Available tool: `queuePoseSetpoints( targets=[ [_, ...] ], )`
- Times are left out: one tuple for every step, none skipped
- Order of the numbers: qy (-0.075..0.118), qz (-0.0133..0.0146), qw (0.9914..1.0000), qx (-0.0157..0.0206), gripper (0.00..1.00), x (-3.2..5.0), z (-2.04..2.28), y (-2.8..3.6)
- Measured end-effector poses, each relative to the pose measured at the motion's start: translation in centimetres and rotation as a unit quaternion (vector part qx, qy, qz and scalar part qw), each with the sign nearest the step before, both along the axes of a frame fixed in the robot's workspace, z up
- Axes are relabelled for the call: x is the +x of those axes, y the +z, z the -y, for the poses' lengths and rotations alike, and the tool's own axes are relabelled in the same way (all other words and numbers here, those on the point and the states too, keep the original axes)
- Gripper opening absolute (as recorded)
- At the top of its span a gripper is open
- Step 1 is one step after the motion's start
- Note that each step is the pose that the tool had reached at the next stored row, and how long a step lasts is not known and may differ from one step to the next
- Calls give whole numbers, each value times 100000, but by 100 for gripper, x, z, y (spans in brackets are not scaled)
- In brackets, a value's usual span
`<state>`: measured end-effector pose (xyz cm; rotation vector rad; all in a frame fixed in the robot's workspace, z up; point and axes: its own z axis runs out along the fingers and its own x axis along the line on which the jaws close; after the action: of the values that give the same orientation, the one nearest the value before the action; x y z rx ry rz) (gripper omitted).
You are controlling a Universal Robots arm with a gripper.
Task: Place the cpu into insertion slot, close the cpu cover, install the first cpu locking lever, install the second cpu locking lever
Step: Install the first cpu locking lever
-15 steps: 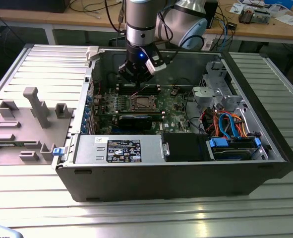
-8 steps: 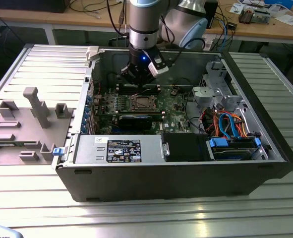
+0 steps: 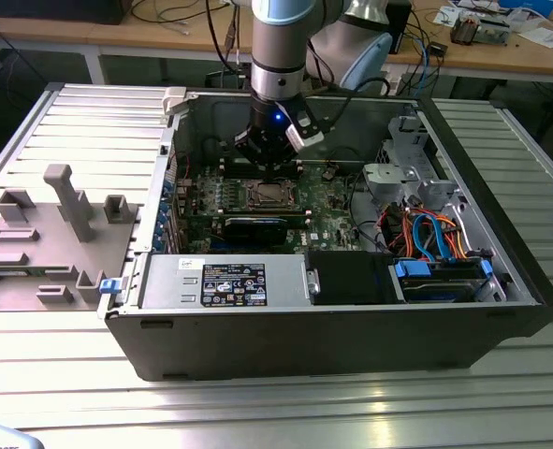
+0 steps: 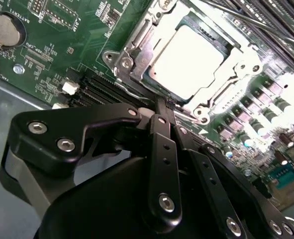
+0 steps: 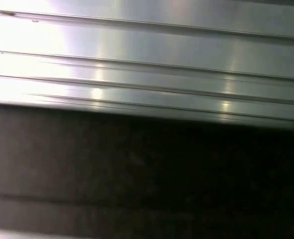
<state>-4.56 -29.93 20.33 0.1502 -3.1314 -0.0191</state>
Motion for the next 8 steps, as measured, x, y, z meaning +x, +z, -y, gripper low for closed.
queuePoseSetpoints(
  targets=[
    [-1,-27,100000,-21,11,7,1,-9],
    [-7,-31,100000,-32,11,11,1,-15],
    [-1,-18,100000,-25,11,16,1,-20],
    [0,-10,100000,-17,11,19,1,-21],
    [-2,8,100000,8,11,24,1,-23],
    [-1,-3,100000,11,11,39,3,-23],
    [-3,-9,100000,6,11,56,3,-22],
    [3,0,100000,-19,11,76,3,-22]
  ],
)
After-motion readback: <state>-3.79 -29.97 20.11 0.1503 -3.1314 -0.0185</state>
